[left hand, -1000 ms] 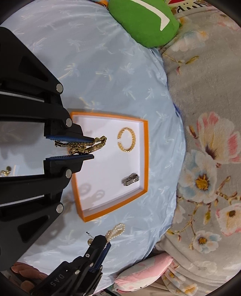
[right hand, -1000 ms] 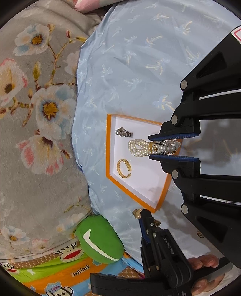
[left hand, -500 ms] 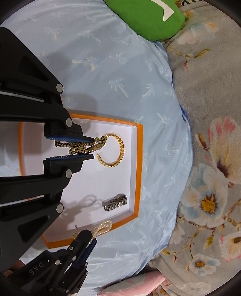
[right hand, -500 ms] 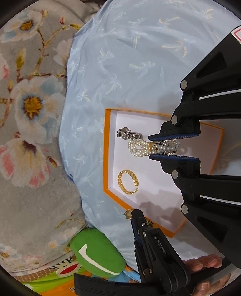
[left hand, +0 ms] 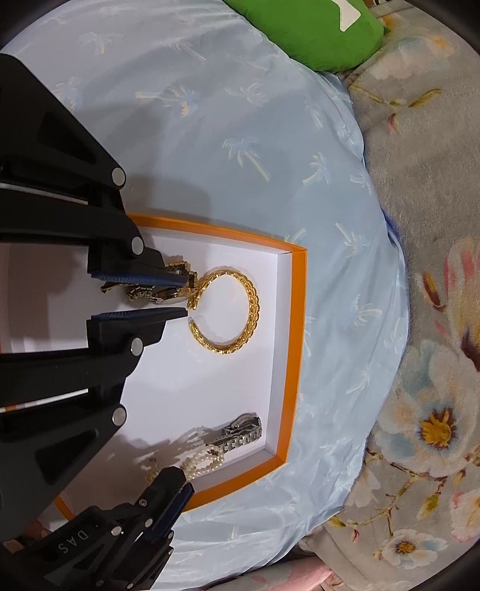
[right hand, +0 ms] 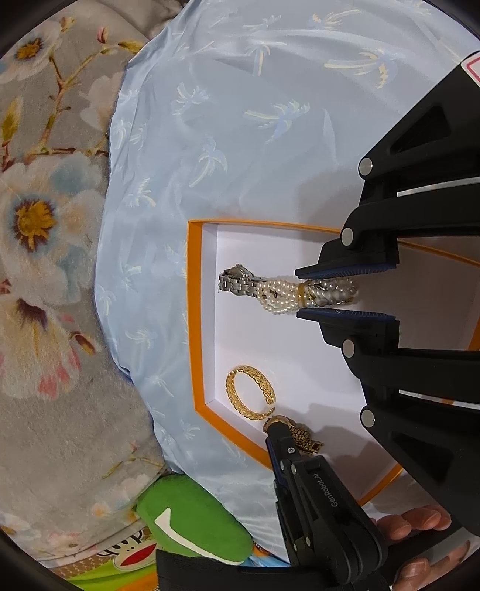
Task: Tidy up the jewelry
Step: 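Carry the gold watch and pearl bracelet into the orange box and open both grippers, then reach the right gripper to the black bead bracelet and close on it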
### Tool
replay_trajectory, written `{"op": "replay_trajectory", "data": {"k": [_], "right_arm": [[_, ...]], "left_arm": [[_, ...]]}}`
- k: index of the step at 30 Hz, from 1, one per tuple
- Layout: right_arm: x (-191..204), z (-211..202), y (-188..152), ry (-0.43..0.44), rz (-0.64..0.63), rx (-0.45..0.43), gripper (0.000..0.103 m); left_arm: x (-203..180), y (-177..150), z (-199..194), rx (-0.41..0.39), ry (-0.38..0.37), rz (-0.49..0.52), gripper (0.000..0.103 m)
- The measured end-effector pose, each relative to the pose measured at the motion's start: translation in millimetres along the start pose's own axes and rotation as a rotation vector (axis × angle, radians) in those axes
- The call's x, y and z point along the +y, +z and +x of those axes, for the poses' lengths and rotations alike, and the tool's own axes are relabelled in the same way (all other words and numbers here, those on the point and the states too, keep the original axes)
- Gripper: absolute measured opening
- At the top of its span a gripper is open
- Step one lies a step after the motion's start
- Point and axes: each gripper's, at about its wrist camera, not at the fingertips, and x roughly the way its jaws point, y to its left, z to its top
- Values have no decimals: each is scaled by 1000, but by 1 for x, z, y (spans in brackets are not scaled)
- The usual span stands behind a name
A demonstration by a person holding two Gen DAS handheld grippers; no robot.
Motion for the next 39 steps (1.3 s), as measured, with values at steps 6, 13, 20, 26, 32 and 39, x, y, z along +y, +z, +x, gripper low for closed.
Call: {"op": "replay_trajectory", "data": {"k": [6,13,20,26,32,39], "right_arm": [[-3,-29,5,21,27,-72,27],[6,-95,-8,35,-15,-124,37],[15,-159,-60,45,-32,-119,43],[35,-179,-121,46,-67,-58,43],[61,-169,-163,88,-90,21,43],[82,-146,-182,92,-111,79,43]], "left_arm": [[4,2,-20,-48,7,-26,47],[22,-4,-92,-140,5,-45,58],[40,-52,-158,-174,60,-20,59],[52,-109,-178,-122,77,-23,59],[61,-167,-182,-70,54,-69,59],[62,-207,-176,-21,37,-91,59]]}}
